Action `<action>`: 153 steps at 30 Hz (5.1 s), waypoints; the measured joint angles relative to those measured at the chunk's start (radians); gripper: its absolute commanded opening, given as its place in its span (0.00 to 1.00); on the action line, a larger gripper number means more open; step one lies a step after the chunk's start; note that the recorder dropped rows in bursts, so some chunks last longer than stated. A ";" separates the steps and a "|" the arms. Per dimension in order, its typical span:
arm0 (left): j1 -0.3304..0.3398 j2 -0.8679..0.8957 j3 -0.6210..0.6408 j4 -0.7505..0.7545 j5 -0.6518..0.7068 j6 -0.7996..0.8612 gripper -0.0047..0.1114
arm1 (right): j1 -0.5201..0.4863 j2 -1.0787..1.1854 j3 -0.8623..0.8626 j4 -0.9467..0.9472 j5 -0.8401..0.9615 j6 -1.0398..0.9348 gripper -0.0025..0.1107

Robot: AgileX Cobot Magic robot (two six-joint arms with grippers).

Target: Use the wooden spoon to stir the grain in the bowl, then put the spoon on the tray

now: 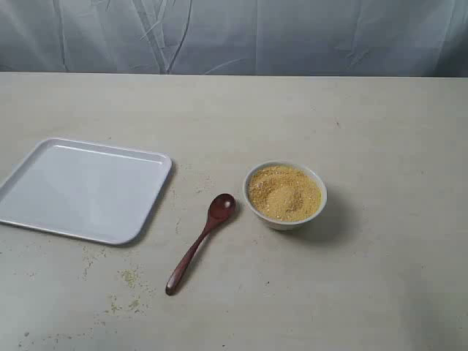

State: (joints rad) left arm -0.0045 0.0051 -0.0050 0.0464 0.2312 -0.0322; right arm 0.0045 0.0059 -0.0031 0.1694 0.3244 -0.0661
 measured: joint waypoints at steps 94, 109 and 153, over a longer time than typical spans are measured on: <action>0.000 0.000 0.000 0.000 0.000 0.000 0.04 | 1.125 1.926 -1.259 -0.621 0.411 1.521 0.01; 0.000 0.000 0.000 0.000 0.000 0.000 0.04 | 1.133 2.022 -1.266 -0.709 0.381 1.896 0.02; 0.012 0.000 0.000 0.000 0.000 0.000 0.04 | 0.811 1.672 -1.268 -0.485 0.725 0.479 0.02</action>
State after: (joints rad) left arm 0.0076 0.0051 -0.0050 0.0464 0.2312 -0.0322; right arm 0.8158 1.6777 -1.2714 -0.3160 1.0496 0.4126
